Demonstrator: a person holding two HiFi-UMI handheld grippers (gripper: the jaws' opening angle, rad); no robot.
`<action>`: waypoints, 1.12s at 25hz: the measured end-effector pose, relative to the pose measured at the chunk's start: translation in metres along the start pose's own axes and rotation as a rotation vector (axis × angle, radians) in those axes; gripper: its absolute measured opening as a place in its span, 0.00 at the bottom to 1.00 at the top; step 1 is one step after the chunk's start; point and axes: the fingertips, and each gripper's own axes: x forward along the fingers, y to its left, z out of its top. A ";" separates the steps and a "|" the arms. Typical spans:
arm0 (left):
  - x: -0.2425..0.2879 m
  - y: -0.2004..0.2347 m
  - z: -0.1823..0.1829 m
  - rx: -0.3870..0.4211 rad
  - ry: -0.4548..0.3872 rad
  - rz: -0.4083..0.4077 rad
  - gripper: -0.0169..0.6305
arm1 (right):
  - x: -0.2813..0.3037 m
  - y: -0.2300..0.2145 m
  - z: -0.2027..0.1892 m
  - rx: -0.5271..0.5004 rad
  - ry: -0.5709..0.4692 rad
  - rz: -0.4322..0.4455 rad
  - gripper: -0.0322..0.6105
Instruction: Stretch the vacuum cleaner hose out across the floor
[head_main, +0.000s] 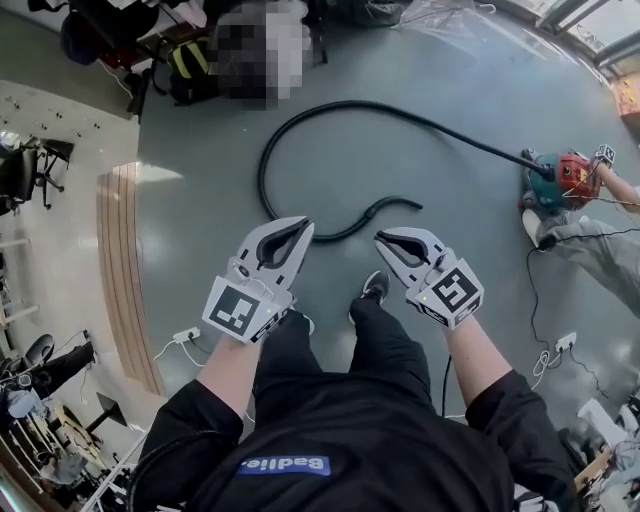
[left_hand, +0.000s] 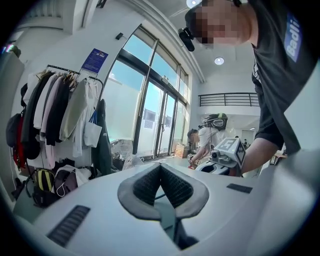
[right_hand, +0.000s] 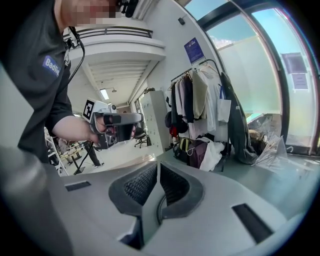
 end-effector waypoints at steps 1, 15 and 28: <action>0.002 0.007 -0.012 0.000 0.001 -0.006 0.02 | 0.009 -0.004 -0.010 0.002 0.001 -0.009 0.06; 0.090 0.080 -0.229 0.035 -0.062 -0.134 0.03 | 0.135 -0.130 -0.239 -0.069 0.096 -0.118 0.14; 0.180 0.148 -0.422 0.102 -0.034 -0.190 0.08 | 0.227 -0.298 -0.493 -0.159 0.321 -0.134 0.22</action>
